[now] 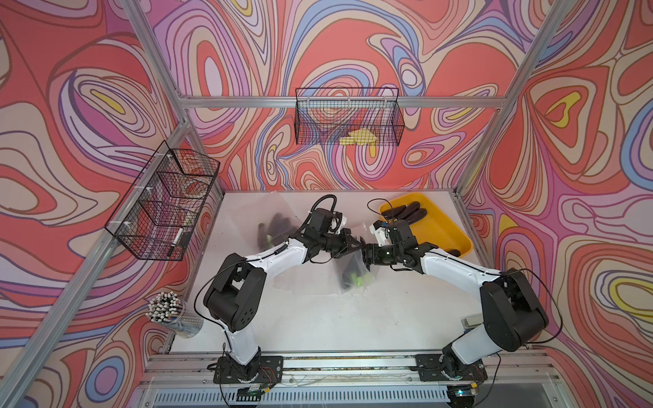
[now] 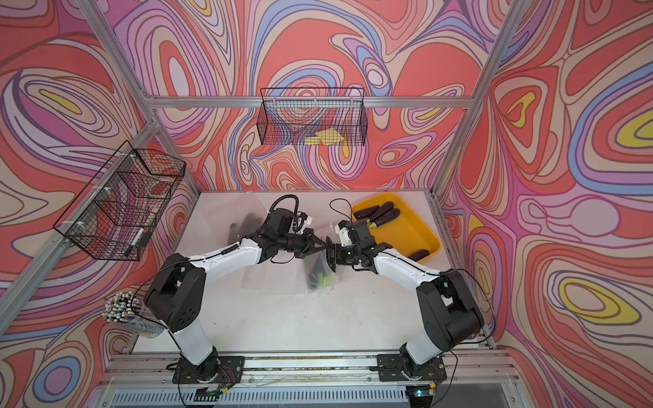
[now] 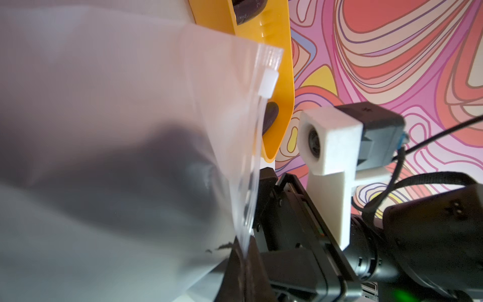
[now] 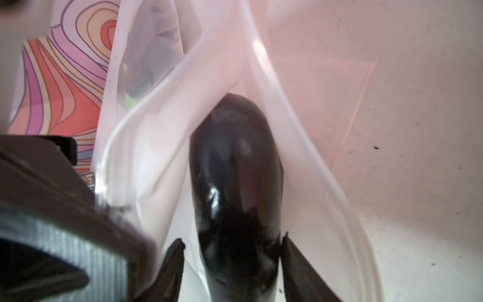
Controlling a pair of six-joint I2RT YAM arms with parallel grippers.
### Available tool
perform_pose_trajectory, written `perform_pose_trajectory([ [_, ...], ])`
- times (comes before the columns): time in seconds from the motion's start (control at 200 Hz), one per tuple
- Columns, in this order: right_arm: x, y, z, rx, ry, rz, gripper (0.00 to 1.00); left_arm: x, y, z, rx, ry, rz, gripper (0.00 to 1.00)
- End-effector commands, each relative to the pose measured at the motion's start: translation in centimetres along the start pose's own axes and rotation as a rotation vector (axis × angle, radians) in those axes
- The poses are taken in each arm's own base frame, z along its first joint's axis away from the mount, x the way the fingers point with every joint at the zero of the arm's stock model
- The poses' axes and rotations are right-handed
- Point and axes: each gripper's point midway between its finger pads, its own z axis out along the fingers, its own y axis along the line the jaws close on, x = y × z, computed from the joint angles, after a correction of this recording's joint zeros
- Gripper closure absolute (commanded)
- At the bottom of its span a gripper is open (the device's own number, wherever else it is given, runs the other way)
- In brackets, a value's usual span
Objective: Place the eggplant in a zip-top bag and seal the zipper
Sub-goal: Place the eggplant in the zipper food storage bag, then adjust the zipper food storage bag in the zipper food storage bag.
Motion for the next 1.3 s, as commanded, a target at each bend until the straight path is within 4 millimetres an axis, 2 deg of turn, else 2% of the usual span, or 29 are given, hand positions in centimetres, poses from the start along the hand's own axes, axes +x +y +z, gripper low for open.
perform_pose_trajectory([
  [0.0, -1.3, 1.7, -2.8, -0.038, -0.034, -0.024, 0.36, 0.0, -0.9, -0.5, 0.024, -0.009, 0.005, 1.00],
  [0.15, -3.0, 0.6, -6.8, -0.056, -0.119, 0.028, 0.36, -0.1, -0.1, -0.7, 0.009, -0.012, -0.004, 1.00],
  [0.245, -3.7, -1.3, -7.8, 0.014, -0.154, 0.048, 0.40, 0.0, 0.0, -0.8, 0.004, -0.015, -0.003, 1.00],
  [0.315, -3.4, -2.9, -6.9, 0.065, -0.124, 0.054, 0.46, 0.0, -0.1, -1.0, 0.008, -0.017, 0.000, 1.00],
  [0.371, -3.0, -3.2, -5.9, 0.052, -0.092, 0.049, 0.52, 0.1, -0.1, -1.1, 0.009, -0.018, 0.000, 1.00],
  [0.551, -2.4, -2.9, -4.2, -0.012, -0.065, 0.048, 0.56, 0.1, -0.6, -1.6, 0.010, -0.029, 0.008, 1.00],
  [0.656, -1.3, -2.9, -3.0, -0.020, -0.024, 0.050, 0.57, 0.1, -0.9, -1.6, 0.019, -0.025, 0.008, 1.00],
  [0.776, -0.7, -2.6, -1.9, -0.042, -0.013, 0.062, 0.67, 0.1, -1.1, -1.7, 0.027, -0.027, 0.011, 1.00],
  [0.856, -0.8, -2.2, -1.9, -0.045, -0.014, 0.055, 0.78, 0.0, -1.5, -1.9, 0.036, -0.031, 0.013, 1.00],
  [0.941, -1.4, -1.4, -2.5, -0.045, -0.026, 0.030, 0.89, -0.2, -1.9, -2.4, 0.039, -0.041, 0.022, 1.00],
  [1.017, -2.8, -0.2, -4.0, -0.047, -0.063, 0.016, 0.94, -0.6, -2.7, -3.3, 0.037, -0.061, 0.043, 1.00],
  [1.187, -8.4, 6.1, -9.8, -0.131, -0.212, -0.085, 0.99, -1.8, -6.5, -6.2, 0.100, -0.102, 0.111, 1.00],
  [1.242, -9.2, 8.2, -10.4, -0.153, -0.214, -0.126, 1.00, -2.2, -7.4, -7.1, 0.121, -0.118, 0.120, 1.00],
  [1.297, -9.3, 9.8, -10.1, -0.173, -0.199, -0.155, 1.00, -2.5, -8.2, -7.9, 0.138, -0.133, 0.129, 1.00],
])
